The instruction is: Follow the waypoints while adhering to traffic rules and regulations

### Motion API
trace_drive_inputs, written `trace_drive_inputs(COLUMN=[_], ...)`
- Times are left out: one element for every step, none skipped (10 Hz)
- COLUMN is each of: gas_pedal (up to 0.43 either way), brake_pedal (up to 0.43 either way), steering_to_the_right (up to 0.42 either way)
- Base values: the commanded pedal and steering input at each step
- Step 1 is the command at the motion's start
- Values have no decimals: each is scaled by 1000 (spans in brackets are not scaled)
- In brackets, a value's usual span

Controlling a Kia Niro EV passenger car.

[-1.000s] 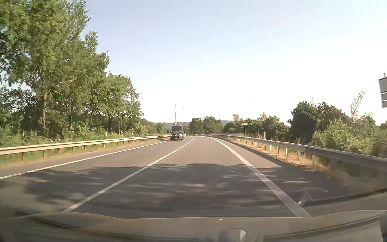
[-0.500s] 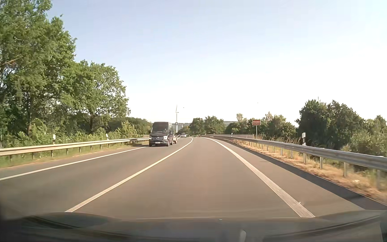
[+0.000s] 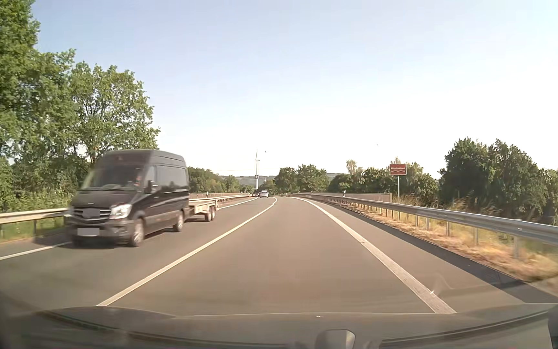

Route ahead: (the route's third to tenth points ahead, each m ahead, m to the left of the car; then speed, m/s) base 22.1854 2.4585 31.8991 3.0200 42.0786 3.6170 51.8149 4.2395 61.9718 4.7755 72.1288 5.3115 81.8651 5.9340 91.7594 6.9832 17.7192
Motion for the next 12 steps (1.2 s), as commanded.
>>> trace_drive_inputs(gas_pedal=[189,189,189,189,189,189,189,189,189,189,189,189], brake_pedal=[6,6,6,6,6,6,6,6,6,6,6,6], steering_to_the_right=[-5,-5,-5,-5,-5,-5,-4,-4,-4,-4,-4,-4])
